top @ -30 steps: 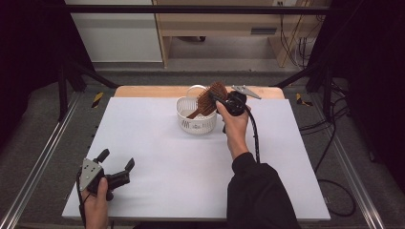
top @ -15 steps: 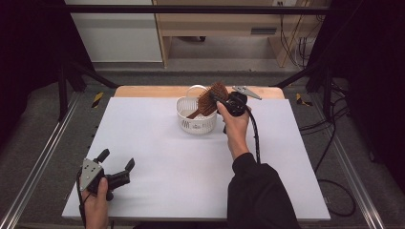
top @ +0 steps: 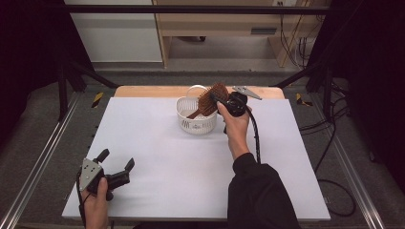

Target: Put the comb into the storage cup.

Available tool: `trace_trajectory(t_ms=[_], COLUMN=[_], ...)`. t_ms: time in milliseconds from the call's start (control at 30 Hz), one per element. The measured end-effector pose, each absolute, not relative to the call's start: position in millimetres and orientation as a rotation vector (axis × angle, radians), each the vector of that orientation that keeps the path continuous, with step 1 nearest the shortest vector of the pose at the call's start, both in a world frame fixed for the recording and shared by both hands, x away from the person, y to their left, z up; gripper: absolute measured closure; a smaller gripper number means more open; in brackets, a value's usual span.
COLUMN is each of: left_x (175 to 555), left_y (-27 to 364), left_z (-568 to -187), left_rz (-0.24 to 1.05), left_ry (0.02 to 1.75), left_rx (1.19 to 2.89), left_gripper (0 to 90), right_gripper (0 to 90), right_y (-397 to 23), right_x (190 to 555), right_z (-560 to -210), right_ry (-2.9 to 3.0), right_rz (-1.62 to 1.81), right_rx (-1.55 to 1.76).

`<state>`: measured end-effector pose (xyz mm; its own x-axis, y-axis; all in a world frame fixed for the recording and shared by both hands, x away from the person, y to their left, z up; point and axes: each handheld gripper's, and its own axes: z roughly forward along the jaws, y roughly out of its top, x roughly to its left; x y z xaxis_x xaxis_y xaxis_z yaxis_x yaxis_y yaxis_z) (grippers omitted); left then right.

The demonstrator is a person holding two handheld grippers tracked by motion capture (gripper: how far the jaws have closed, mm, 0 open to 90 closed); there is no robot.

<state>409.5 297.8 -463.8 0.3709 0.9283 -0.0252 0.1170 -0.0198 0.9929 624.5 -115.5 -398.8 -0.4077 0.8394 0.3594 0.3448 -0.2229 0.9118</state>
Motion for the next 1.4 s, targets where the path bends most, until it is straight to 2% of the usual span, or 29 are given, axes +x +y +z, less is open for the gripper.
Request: trace_trajectory(t_ms=[1400], left_x=[409.8], left_y=[297.1], left_z=[-464.2], left_rz=[0.859], left_ry=[1.003], left_rx=[1.455], left_gripper=[1.0], right_gripper=[33.6], right_y=[-123.7], right_x=[626.3], right_z=[-403.4], right_ry=[1.633], right_rz=[1.632], right_rx=[1.428])
